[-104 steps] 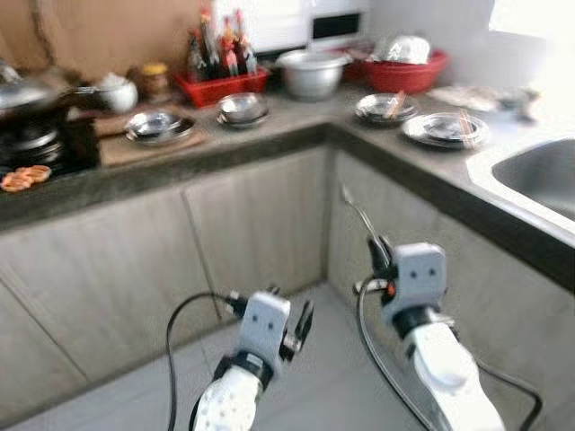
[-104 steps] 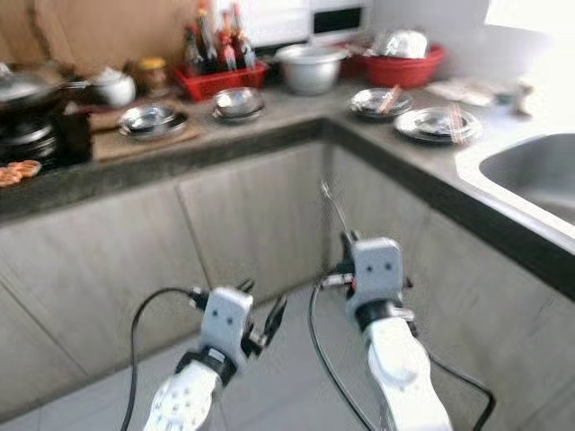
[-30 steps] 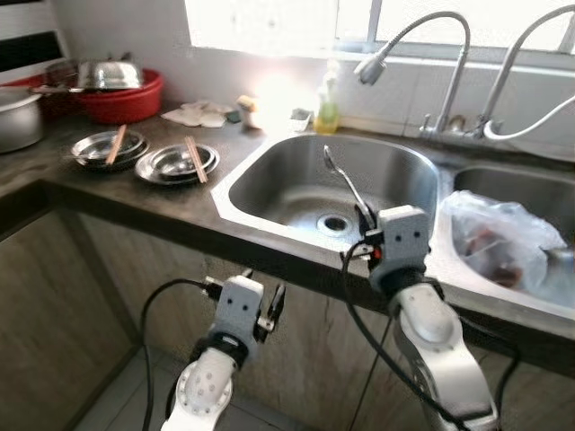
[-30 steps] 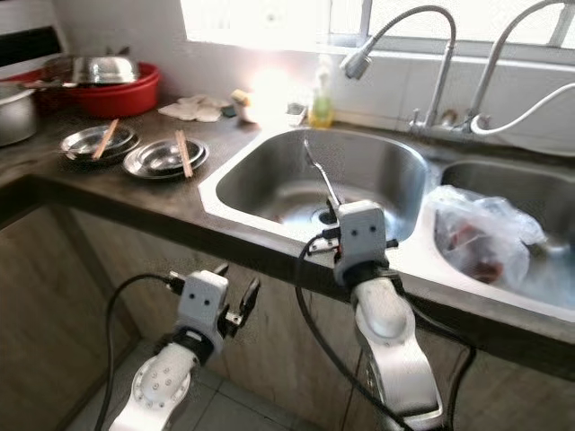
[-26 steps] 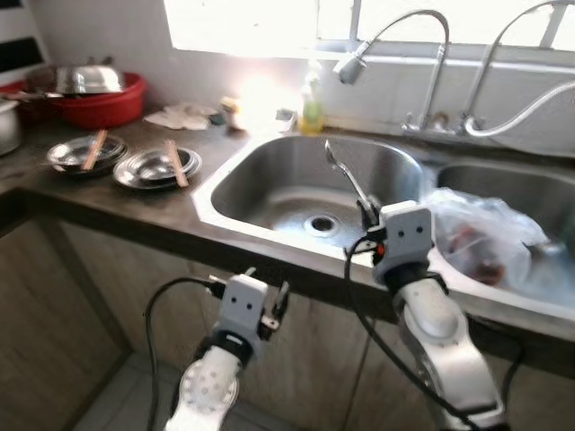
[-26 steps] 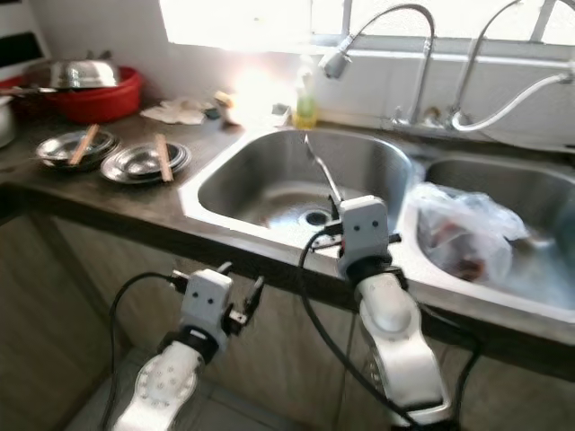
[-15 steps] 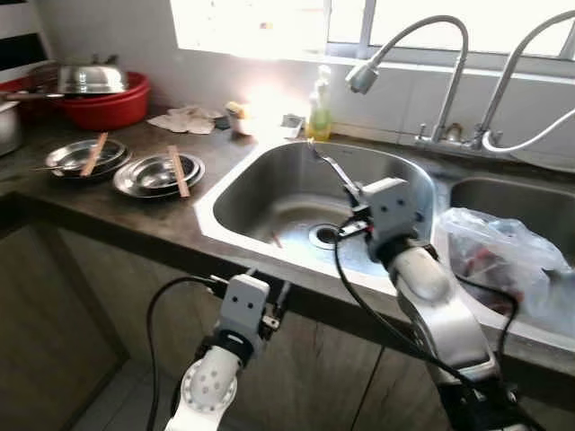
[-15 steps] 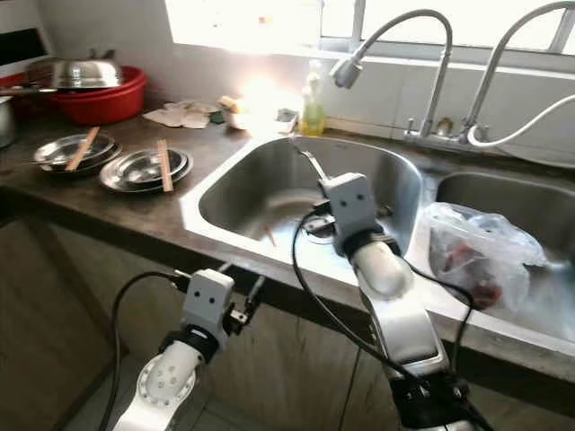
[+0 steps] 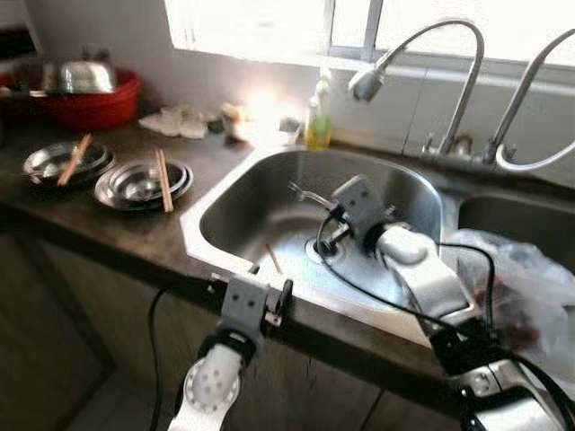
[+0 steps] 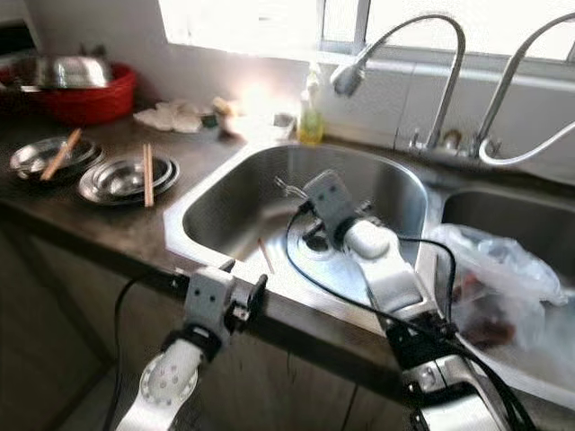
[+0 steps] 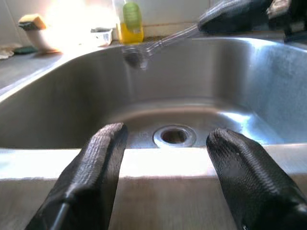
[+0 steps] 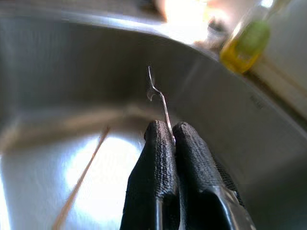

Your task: Kitchen organization

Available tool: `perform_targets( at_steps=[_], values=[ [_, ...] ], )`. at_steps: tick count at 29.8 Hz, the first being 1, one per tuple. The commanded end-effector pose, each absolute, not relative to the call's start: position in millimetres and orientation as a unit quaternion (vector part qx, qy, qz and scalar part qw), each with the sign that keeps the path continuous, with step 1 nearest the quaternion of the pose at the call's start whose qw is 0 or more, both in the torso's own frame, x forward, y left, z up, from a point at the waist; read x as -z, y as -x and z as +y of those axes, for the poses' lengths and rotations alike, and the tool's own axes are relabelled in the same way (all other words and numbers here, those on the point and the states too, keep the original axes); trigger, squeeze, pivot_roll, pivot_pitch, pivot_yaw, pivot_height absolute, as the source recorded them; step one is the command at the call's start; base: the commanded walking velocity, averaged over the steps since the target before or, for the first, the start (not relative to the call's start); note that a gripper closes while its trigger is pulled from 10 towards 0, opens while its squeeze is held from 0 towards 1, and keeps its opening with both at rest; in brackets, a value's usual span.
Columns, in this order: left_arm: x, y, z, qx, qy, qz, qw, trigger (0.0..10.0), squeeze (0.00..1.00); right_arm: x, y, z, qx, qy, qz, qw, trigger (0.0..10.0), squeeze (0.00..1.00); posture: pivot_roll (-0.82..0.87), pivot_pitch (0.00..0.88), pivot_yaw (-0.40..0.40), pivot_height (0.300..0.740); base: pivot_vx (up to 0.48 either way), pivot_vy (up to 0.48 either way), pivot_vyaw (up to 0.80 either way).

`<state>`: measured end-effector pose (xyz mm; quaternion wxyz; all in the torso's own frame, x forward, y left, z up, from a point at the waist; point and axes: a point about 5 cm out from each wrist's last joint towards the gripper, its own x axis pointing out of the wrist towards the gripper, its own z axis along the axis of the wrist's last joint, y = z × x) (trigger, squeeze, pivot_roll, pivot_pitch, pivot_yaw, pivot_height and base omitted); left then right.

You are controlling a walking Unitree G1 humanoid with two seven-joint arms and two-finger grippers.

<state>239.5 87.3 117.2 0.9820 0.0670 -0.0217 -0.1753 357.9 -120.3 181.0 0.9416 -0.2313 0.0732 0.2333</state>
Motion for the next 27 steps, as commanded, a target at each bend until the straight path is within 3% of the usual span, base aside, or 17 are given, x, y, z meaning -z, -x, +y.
perform_targets(
  at_steps=[1, 21, 22, 23, 24, 25, 27],
  values=[
    [-113, -237, 84, 0.181, -0.067, -0.006, 0.981, 10.0, 0.00, -175, -362, -130, -0.234, 0.246, 0.107, 0.934, 10.0, 0.00, 0.12, 0.000, -0.058, 0.740, 0.000, 0.000, 0.00],
    [-114, -231, 82, 0.183, -0.066, -0.003, 0.981, 10.0, 0.00, -139, -373, -104, -0.318, 0.246, 0.219, 0.889, 10.0, 0.00, 0.13, 0.029, -0.072, 0.740, 0.000, 0.000, 0.00],
    [-114, -231, 81, 0.182, -0.066, -0.003, 0.981, 10.0, 0.00, -139, -373, -103, -0.320, 0.244, 0.221, 0.888, 10.0, 0.19, 0.13, 0.030, -0.073, 0.740, 0.000, 0.000, 0.00],
    [-114, -231, 81, 0.182, -0.066, -0.003, 0.981, 10.0, 0.00, -138, -374, -102, -0.321, 0.243, 0.221, 0.888, 10.0, 0.49, 0.13, 0.030, -0.074, 0.740, 0.000, 0.000, 0.00],
    [-114, -231, 81, 0.182, -0.066, -0.003, 0.981, 10.0, 0.00, -138, -374, -102, -0.321, 0.243, 0.221, 0.888, 10.0, 0.49, 0.13, 0.030, -0.074, 0.740, 0.000, 0.000, 0.00],
    [-114, -231, 81, 0.181, -0.066, -0.003, 0.981, 10.0, 0.00, -139, -374, -102, -0.321, 0.241, 0.219, 0.889, 10.0, 1.00, 0.13, 0.030, -0.074, 0.740, 0.000, 0.000, 0.00],
    [-115, -231, 80, 0.181, -0.065, -0.003, 0.981, 10.0, 0.00, -143, -377, -102, -0.317, 0.236, 0.209, 0.895, 10.0, 1.00, 0.13, 0.027, -0.073, 0.740, 0.000, 0.000, 0.00]
  ],
)
